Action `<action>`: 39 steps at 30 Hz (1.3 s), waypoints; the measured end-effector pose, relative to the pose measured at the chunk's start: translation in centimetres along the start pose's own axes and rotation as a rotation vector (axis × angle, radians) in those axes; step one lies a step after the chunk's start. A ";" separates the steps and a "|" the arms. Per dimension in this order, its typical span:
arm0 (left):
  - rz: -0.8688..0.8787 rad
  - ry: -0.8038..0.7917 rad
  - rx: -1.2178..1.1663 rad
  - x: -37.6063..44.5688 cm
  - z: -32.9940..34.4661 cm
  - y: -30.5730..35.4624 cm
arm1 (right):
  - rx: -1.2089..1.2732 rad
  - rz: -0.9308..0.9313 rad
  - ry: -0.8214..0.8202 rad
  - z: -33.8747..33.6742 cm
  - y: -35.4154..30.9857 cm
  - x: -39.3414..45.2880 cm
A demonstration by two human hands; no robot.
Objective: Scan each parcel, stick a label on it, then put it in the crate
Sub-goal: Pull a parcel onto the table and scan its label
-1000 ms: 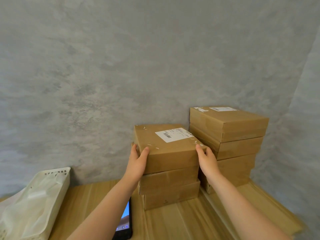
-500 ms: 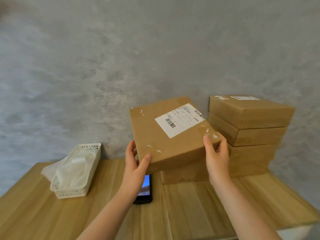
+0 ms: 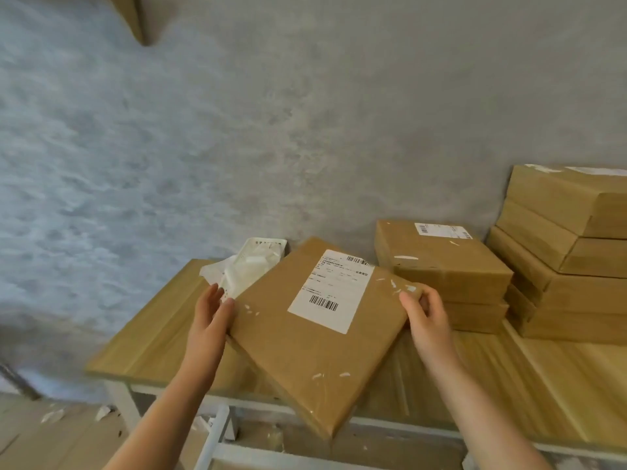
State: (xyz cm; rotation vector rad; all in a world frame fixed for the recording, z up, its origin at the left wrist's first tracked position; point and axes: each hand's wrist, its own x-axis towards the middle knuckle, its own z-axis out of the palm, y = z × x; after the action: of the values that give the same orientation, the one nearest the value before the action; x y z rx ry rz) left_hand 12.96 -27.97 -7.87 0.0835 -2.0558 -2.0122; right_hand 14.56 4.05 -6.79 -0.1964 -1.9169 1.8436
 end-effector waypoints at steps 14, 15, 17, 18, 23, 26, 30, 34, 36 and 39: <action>0.327 -0.667 1.067 1.2 -3.5 -3.2 | -0.187 0.264 -0.202 5.7 6.0 -0.4; 0.323 -0.657 1.087 1.1 -3.6 -3.3 | -0.220 0.275 -0.239 5.8 6.1 -0.2; 0.319 -0.632 1.125 0.6 -3.8 -3.5 | -0.289 0.247 -0.268 5.5 6.2 0.4; 0.318 -0.619 1.139 0.2 -3.8 -3.6 | -0.299 0.206 -0.229 5.4 6.4 0.9; 0.304 -0.542 1.158 -1.0 -4.0 -3.9 | -0.605 0.163 -0.139 5.4 8.0 4.2; 0.287 -0.499 1.186 -1.3 -4.2 -4.0 | -0.780 0.287 -0.284 5.9 9.9 5.5; 0.251 -0.398 1.214 -2.6 -4.6 -4.3 | -0.891 0.456 -0.294 6.0 16.7 9.6; 0.220 -0.375 1.242 -2.8 -4.8 -4.2 | -1.108 0.530 -0.252 9.0 10.4 6.5; 0.209 -0.387 1.253 -2.3 -4.6 -4.0 | -1.133 0.558 -0.218 9.7 9.5 6.1; 0.196 -0.465 1.286 -1.6 -4.6 -3.6 | -1.064 0.593 -0.209 9.5 10.8 7.2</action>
State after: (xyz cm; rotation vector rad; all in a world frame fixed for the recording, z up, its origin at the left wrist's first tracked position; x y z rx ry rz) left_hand 15.07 -32.22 -11.70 -0.3547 -3.1127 -0.3415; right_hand 1.88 -0.62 -15.47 -1.0204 -3.0470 0.9118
